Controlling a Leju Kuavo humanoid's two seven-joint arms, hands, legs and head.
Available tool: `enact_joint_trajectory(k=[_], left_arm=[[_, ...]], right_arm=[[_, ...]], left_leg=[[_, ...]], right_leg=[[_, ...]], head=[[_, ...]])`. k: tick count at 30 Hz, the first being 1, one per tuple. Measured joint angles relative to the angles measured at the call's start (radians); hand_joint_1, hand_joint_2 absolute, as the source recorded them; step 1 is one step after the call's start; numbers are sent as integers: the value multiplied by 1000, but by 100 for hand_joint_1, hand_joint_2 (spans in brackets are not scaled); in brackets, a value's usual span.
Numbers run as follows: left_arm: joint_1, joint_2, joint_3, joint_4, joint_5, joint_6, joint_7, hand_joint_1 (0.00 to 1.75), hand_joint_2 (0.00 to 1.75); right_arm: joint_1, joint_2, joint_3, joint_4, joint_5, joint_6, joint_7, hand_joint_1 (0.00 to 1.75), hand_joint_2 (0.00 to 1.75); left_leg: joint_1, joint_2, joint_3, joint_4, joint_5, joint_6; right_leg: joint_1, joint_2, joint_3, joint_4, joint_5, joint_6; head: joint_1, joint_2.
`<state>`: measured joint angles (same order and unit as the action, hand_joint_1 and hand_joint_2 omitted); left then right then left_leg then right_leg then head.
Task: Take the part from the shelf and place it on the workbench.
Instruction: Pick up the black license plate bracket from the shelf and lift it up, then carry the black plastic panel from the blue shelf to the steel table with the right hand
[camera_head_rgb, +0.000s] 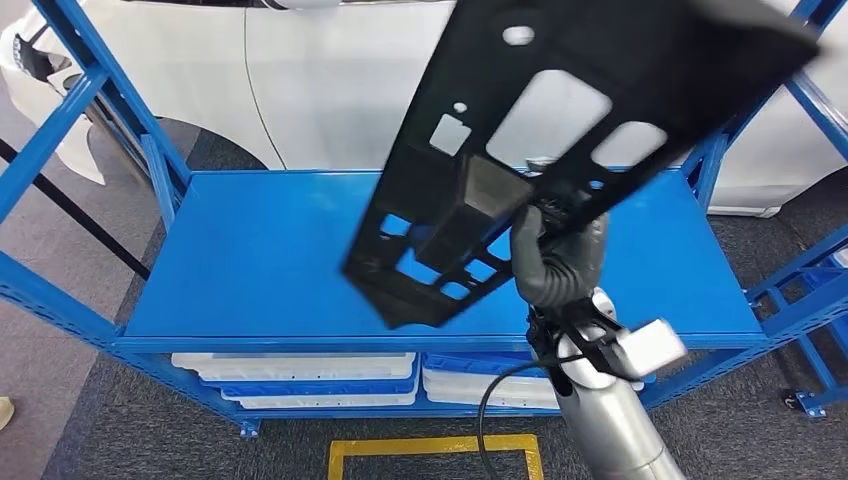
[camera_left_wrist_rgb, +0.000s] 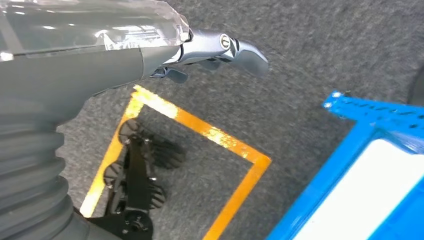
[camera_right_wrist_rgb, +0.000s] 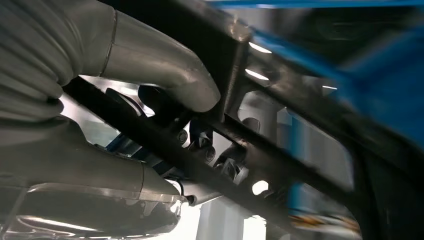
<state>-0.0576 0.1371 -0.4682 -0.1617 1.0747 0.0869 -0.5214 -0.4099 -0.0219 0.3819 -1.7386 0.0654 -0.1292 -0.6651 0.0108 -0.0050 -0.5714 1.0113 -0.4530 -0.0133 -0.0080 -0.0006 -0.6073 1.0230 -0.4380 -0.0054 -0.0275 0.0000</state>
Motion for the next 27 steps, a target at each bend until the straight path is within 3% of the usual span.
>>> enact_joint_trajectory(k=[2,5,6,7,8,10,12,16,18,20,21,22,23,24,25,27], left_arm=[[-1,-2,0,0,0,-2,-1,0,175],[-3,-4,0,0,-1,-8,-2,0,175],[-3,-5,0,0,-2,-10,-3,0,175],[-2,-6,0,0,-2,-12,-5,0,175],[-2,-6,0,0,-3,-14,-7,0,175],[-2,-7,0,0,-4,-18,-12,0,175],[-2,-7,0,0,-3,-21,-16,0,175],[-2,-10,0,0,-3,-24,-17,0,175],[-3,-12,0,0,-2,-25,-17,0,175],[-3,-13,0,0,1,-27,-17,0,175],[-2,-14,0,0,1,-29,-16,0,175],[-2,-14,0,0,1,-30,-15,0,175],[-1,-14,0,0,0,-30,-13,0,175],[-2,-14,0,0,-2,-30,-11,0,175],[-2,-14,0,0,-5,-28,-9,0,175],[-4,-12,0,0,-13,-24,-4,0,175]], right_arm=[[10,2,2,-80,29,20,-13,175,175],[31,3,0,-133,46,43,-21,175,175],[35,4,0,-141,47,52,-21,175,175],[39,4,1,-146,46,60,-22,175,175],[44,4,2,-151,44,69,-21,175,175],[53,4,4,-162,12,111,-19,175,175],[62,5,10,-172,-71,198,-10,175,175],[93,10,38,-178,-176,321,0,175,175],[102,11,50,-180,-201,360,5,175,175],[116,11,67,-179,-228,406,14,175,175],[124,11,77,-178,-236,422,19,175,175],[129,12,88,-177,-240,432,25,175,175],[132,13,101,-177,-244,437,30,175,175],[133,13,113,-177,-248,436,35,175,175],[133,14,126,-179,-253,430,38,175,175],[133,14,149,-189,-261,404,30,175,175]], left_leg=[[3,2,-8,30,-25,-11],[6,3,-84,204,-118,-21],[6,3,-107,255,-135,-23],[6,3,-115,275,-133,-24],[6,3,-104,254,-113,-23],[6,3,-42,126,-47,-15],[2,3,9,20,-14,-4],[0,1,18,-7,-5,17],[5,3,20,-15,5,29],[5,4,16,-15,9,34],[5,5,13,-14,10,35],[4,4,10,-11,10,34],[4,4,7,-8,10,34],[4,3,5,-5,10,33],[5,3,3,0,8,31],[1,1,-3,9,6,21]], right_leg=[[-3,-2,8,-9,2,-12],[-2,-7,10,-13,2,-23],[-1,-6,10,-13,2,-24],[-1,-5,9,-12,3,-24],[-1,-4,9,-10,3,-24],[0,-4,10,-6,1,-21],[3,-3,8,-2,0,-12],[4,-3,5,-1,0,11],[3,-2,-17,51,-38,21],[1,-1,-71,174,-108,27],[0,-1,-98,235,-134,29],[-1,-1,-111,269,-142,31],[-3,-1,-106,265,-129,31],[-4,-2,-81,221,-101,30],[-6,-2,-44,153,-69,28],[-4,-1,13,42,-31,19]], head=[[0,0],[0,0],[0,0],[0,0],[0,0],[0,0],[0,0],[0,0],[0,0],[0,0],[0,0],[0,0],[0,0],[0,0],[0,0],[0,0]])
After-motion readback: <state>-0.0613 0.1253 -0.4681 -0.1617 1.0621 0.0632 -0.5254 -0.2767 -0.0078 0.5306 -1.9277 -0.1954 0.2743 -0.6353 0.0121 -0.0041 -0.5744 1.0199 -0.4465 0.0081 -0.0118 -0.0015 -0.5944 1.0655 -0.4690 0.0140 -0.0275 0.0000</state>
